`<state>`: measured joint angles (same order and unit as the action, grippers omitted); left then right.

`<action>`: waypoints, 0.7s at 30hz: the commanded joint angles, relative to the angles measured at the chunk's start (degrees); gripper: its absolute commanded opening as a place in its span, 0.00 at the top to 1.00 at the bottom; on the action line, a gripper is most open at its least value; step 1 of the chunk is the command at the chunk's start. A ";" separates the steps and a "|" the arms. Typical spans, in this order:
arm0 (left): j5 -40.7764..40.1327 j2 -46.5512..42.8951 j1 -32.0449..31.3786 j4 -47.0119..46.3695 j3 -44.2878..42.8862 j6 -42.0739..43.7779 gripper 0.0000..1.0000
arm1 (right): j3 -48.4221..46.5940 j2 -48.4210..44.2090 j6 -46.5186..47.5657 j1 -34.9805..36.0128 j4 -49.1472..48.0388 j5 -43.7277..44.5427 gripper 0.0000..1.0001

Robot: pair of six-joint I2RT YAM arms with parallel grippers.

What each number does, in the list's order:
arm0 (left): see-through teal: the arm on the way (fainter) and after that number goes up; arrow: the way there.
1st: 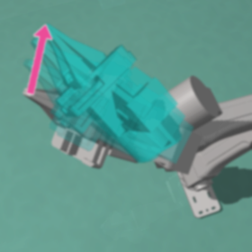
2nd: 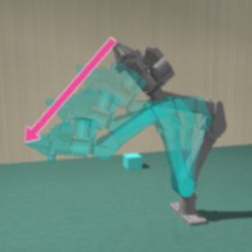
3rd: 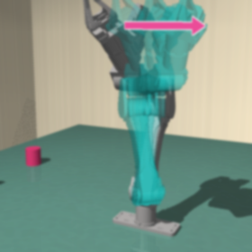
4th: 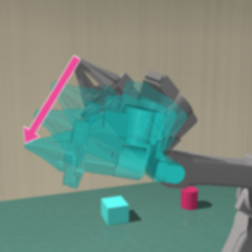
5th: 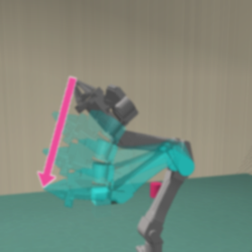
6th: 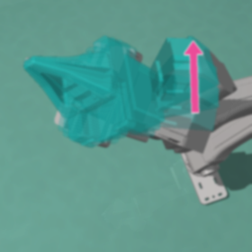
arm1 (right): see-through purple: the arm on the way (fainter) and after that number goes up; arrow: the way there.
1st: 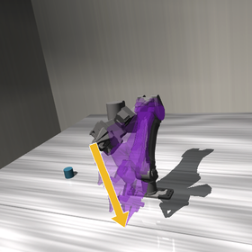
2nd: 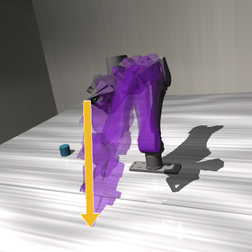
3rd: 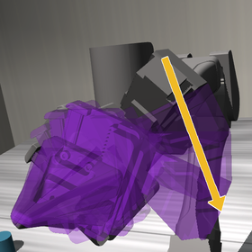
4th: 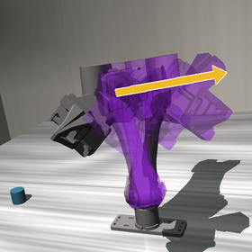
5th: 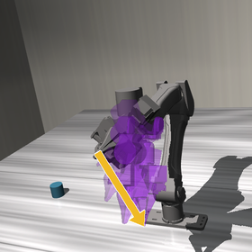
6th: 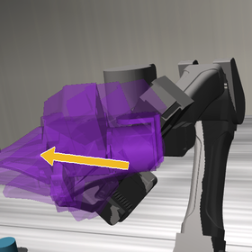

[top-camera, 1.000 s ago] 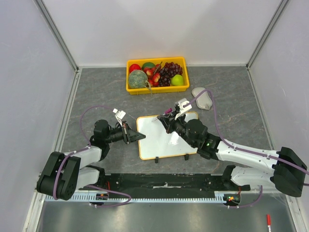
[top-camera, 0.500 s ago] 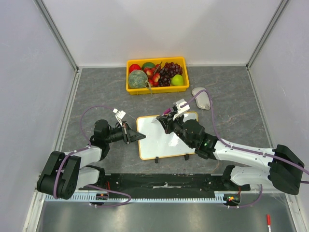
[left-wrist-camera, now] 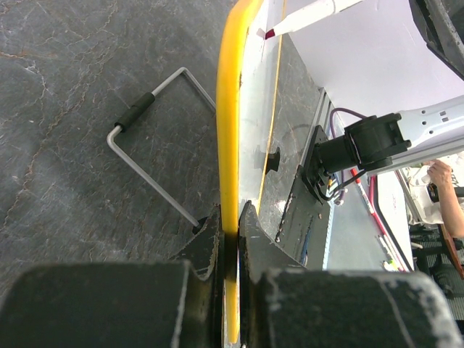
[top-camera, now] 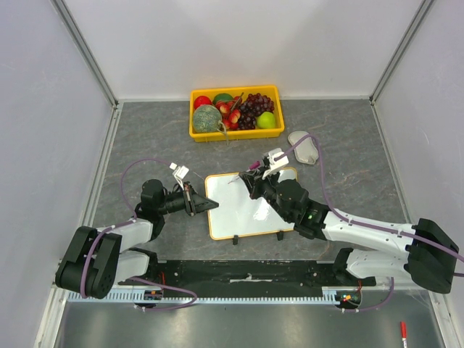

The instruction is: Write a sentence on the whiteboard

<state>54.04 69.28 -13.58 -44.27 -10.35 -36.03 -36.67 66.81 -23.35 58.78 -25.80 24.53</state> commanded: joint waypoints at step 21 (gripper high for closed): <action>-4.56 0.86 0.14 0.59 -0.46 4.57 0.98 | -2.71 -0.19 -0.64 0.01 -2.58 -4.41 1.00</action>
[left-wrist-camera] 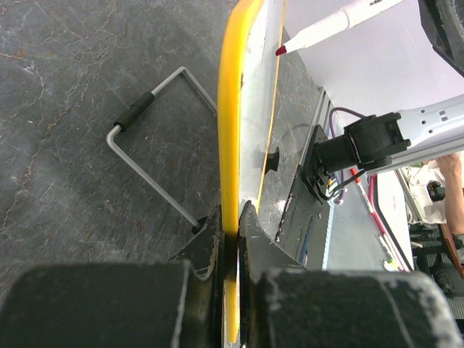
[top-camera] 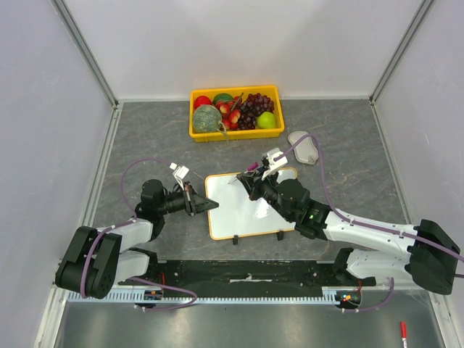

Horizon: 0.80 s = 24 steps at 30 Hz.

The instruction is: Write a sentence on the whiteboard

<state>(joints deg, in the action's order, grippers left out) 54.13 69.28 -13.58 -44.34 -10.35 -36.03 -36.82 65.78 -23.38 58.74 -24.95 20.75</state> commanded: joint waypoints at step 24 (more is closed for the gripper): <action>-4.65 0.95 0.05 0.57 -0.46 4.48 0.98 | 2.54 -0.47 -1.94 0.06 -0.54 -1.59 1.00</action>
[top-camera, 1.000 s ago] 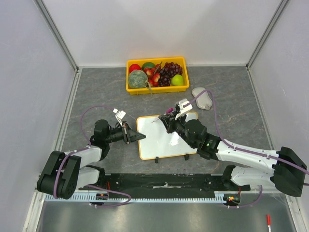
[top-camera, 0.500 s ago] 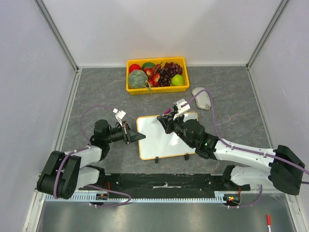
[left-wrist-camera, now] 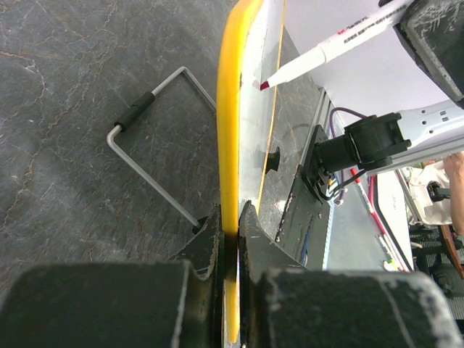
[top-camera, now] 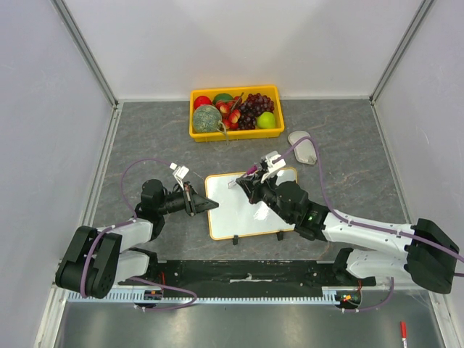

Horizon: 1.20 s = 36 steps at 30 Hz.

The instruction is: Write a sentence on the whiteboard

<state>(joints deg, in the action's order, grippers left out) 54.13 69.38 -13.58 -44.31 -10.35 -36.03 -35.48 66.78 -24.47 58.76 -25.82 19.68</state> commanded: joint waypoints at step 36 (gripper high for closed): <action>-4.30 1.28 0.14 0.37 -0.64 4.57 0.98 | -0.81 -2.36 -2.07 0.04 -0.63 -0.61 1.00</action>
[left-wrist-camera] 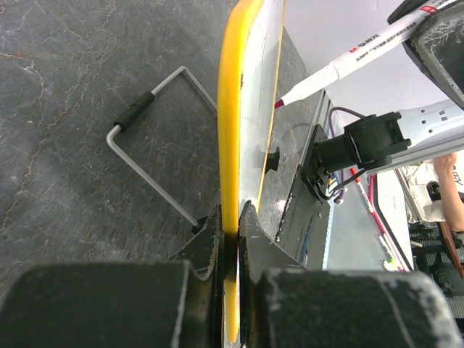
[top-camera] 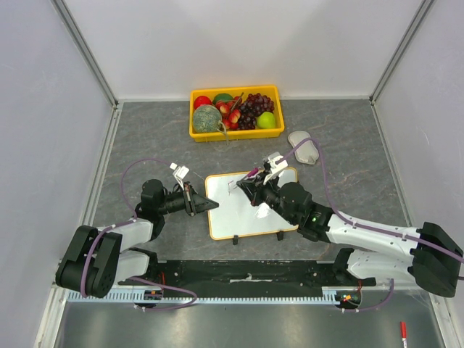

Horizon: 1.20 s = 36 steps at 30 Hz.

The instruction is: Write a sentence on the whiteboard

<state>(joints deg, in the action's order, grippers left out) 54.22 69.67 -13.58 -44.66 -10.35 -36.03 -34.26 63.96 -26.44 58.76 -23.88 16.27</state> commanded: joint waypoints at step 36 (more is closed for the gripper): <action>-4.38 1.17 0.14 0.72 -0.64 4.48 0.98 | -0.02 -4.72 -0.37 -0.23 0.06 7.37 1.00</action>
<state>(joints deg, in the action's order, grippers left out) 54.35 69.87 -13.58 -44.73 -10.46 -36.03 -34.20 62.15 -26.41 58.72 -22.41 21.98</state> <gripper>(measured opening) 0.073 0.041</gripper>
